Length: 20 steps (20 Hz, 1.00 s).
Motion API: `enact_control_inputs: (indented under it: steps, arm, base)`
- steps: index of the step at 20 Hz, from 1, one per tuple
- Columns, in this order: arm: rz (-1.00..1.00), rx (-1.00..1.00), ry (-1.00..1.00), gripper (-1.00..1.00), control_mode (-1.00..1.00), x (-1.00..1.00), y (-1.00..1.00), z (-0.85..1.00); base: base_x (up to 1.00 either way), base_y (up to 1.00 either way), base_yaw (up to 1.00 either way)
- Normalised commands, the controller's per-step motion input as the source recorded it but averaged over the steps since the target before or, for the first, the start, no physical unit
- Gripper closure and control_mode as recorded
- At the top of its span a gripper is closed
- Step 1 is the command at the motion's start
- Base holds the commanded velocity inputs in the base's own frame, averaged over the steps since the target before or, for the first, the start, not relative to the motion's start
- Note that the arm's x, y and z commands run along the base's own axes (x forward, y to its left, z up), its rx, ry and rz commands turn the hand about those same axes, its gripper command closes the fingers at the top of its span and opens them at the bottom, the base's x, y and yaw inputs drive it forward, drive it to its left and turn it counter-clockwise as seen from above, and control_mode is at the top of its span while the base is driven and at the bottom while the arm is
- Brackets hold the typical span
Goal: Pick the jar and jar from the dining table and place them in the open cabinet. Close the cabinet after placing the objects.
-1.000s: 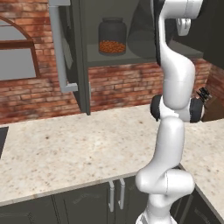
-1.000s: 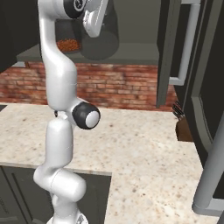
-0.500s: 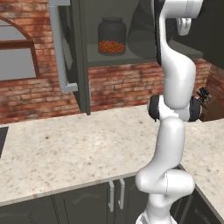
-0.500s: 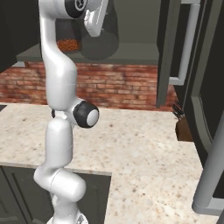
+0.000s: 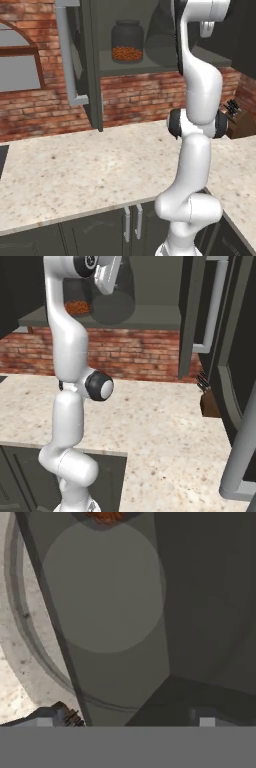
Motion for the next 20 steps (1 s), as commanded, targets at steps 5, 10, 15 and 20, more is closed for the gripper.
enact_control_inputs:
  steps: [5, 10, 15, 20]
  arm:
    - [-0.18, 0.0, -0.18, -1.0, -1.0, 0.65, 0.17, 0.0]
    - [-0.21, 0.0, -0.24, -1.0, -1.0, 0.73, 0.3, 0.0]
    - [-0.22, 0.0, -0.28, -1.0, -1.0, 0.88, 0.36, -0.06]
    - [-0.23, 0.01, -0.2, -1.0, -1.0, 0.9, 0.28, -0.13]
  base:
    - [0.0, 0.0, 0.0]
    - [0.0, 0.0, 0.0]
    - [0.0, 0.0, 0.0]
    - [0.0, 0.0, 0.0]
